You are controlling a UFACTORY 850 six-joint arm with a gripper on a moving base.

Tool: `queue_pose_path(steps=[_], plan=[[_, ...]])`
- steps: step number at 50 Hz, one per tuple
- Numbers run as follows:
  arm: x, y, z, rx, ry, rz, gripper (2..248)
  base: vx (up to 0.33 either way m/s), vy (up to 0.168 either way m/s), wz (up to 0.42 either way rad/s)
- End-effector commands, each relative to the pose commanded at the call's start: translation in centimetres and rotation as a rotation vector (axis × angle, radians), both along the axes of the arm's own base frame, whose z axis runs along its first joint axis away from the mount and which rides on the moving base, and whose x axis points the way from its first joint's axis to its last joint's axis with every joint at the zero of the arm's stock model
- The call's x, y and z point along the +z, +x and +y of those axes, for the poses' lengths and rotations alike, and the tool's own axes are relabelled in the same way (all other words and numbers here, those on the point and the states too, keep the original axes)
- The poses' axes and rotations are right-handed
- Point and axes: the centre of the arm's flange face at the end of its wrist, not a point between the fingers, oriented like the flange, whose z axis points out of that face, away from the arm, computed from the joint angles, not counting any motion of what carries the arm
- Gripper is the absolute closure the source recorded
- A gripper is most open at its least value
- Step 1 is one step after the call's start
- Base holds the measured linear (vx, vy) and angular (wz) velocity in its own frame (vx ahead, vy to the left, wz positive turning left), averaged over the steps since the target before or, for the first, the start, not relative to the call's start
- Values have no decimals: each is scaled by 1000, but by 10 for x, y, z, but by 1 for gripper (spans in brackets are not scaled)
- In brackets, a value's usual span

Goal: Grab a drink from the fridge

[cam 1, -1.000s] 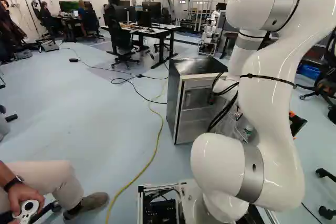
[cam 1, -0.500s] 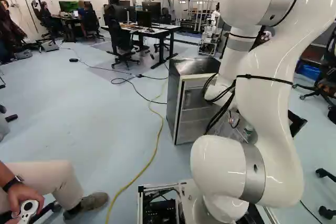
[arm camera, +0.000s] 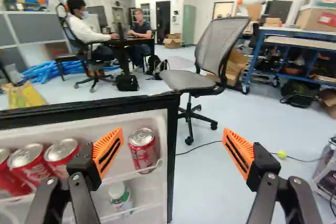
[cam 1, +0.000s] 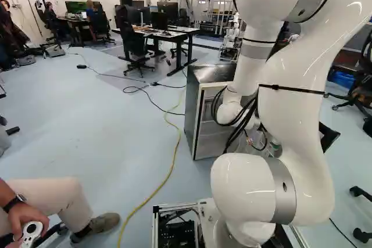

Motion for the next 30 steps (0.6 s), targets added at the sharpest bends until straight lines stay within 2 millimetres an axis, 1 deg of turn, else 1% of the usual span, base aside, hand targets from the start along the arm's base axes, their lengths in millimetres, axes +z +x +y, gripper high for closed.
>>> queue_pose_path(steps=[17,23,30], plan=[[0,-16,34,273,19,49,3,0,0,0],[0,-16,42,362,24,57,3,0,0,0],[0,-12,47,443,28,59,3,0,0,0]])
